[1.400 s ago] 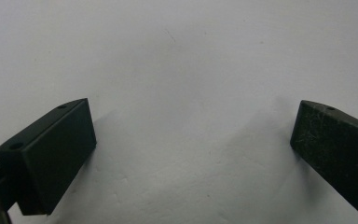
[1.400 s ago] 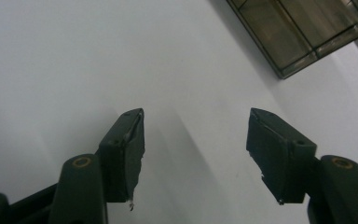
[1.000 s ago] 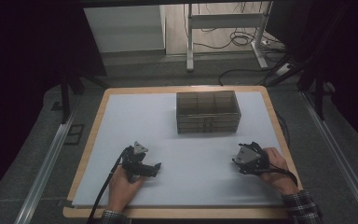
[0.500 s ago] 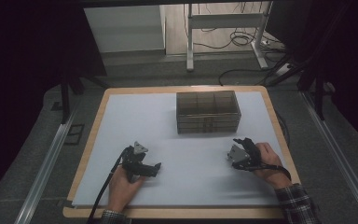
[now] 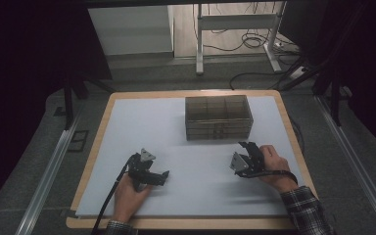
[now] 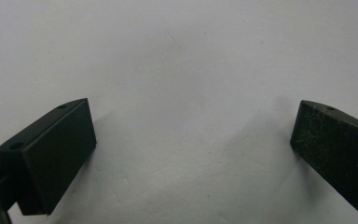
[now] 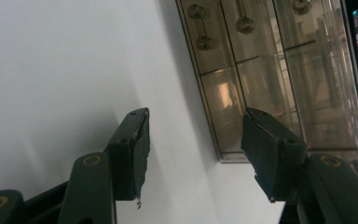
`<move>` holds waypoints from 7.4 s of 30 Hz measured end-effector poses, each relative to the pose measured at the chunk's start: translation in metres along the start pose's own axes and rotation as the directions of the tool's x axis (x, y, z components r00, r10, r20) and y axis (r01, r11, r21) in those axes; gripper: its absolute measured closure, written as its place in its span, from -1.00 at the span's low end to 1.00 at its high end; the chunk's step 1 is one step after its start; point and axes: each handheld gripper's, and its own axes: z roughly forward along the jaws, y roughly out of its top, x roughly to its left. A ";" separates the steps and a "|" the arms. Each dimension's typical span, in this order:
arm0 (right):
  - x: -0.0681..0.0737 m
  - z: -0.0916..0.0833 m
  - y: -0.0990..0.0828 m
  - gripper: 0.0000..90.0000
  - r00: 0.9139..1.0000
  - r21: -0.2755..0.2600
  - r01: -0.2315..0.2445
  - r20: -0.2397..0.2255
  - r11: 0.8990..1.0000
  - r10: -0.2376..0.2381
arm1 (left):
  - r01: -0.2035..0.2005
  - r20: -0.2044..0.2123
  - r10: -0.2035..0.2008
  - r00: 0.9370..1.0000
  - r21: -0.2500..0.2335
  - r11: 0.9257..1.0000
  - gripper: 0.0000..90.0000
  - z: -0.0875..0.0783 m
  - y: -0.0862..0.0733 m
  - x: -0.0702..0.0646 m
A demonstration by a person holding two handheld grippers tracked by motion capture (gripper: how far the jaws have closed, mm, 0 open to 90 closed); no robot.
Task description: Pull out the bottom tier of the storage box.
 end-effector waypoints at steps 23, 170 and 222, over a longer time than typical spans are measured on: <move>0.011 0.040 0.026 0.11 0.974 0.057 0.192 0.114 0.980 -0.197 | 0.001 0.000 -0.001 1.000 0.000 1.000 -1.00 0.000 0.000 0.000; -0.092 0.055 -0.014 0.58 0.768 -0.049 -0.194 -0.630 0.980 0.120 | 0.001 0.002 -0.001 1.000 0.000 1.000 -1.00 0.000 0.000 0.000; -0.086 0.047 -0.015 0.91 0.645 -0.097 -0.093 -0.764 0.991 -0.014 | 0.001 0.002 -0.001 1.000 0.001 1.000 -1.00 0.000 0.000 0.000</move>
